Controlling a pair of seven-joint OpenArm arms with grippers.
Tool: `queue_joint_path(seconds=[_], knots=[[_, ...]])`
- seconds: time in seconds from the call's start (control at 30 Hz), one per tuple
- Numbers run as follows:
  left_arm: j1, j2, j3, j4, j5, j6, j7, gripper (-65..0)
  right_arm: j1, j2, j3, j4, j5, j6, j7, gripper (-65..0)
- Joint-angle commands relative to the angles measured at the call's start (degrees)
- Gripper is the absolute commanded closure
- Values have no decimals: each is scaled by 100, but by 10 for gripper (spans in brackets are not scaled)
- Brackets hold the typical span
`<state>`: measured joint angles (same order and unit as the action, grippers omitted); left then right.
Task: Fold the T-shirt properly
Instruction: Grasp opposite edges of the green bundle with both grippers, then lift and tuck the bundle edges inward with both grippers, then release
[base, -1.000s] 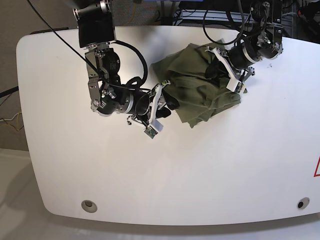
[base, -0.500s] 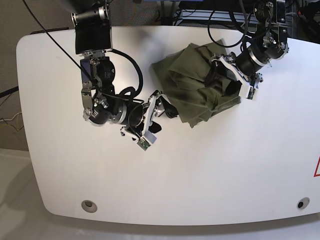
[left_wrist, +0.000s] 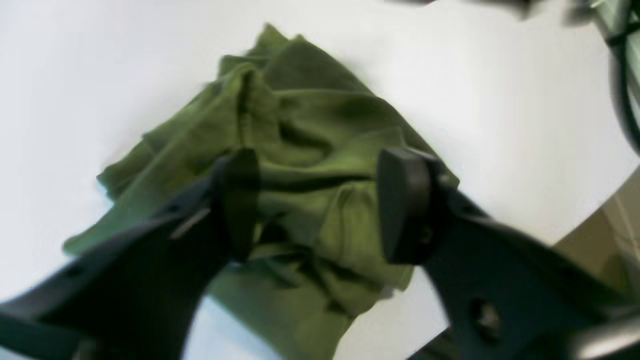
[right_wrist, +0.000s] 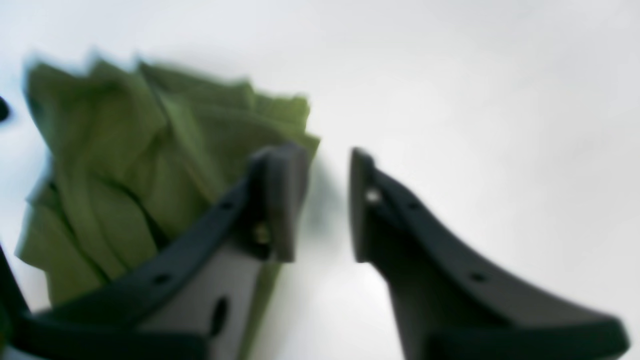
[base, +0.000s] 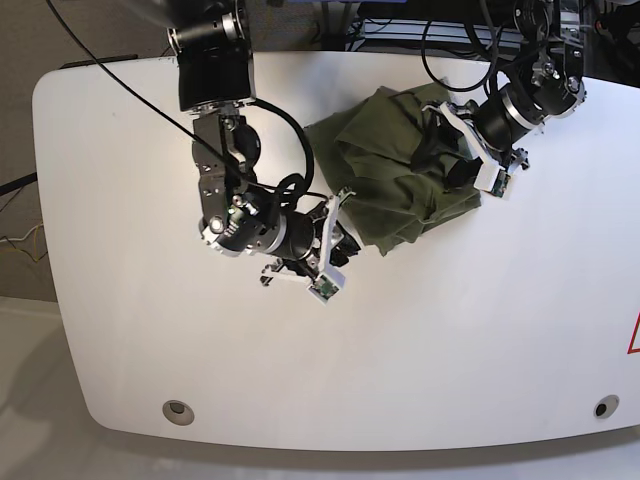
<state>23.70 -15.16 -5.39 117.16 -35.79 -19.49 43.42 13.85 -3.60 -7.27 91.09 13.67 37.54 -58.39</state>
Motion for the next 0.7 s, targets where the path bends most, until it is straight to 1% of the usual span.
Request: queue_joint_path(seconds=[0.0, 0.03, 0.13, 0.17, 0.37, 0.43, 0.6, 0.63, 0.67], knots=[[16, -101, -39, 53, -17, 11, -6, -222, 172, -85, -45, 48, -8, 28, 456, -78], [14, -110, -47, 41, -23, 11, 7, -184, 159, -100, -67, 26, -23, 47, 526, -68], [30, -116, -59, -28, -61, 31, 57, -34, 25, -142, -119, -115, -132, 179, 765, -50], [20, -118, -65, -47, -66, 37, 41, 0, 3, -140, -126, -145, -118, 202, 806, -46], [-17, -122, -61, -106, -75, 84, 41, 0, -69, -132, -119, -325, 31, 246, 843, -36], [41, -93, -108, -175, -76, 91, 103, 0, -89, -83, 11, -394, 281, 246, 632, -73], [9, -98, -119, -221, -71, 102, 81, 0, -120, -50, 167, -408, 590, 246, 483, -151], [20, -100, -119, -228, -69, 98, 62, -4, -129, -43, 192, -428, 624, 246, 471, -167], [43, -97, -117, -235, -57, 93, 27, -21, -133, -34, 202, -461, 639, 246, 465, -176]])
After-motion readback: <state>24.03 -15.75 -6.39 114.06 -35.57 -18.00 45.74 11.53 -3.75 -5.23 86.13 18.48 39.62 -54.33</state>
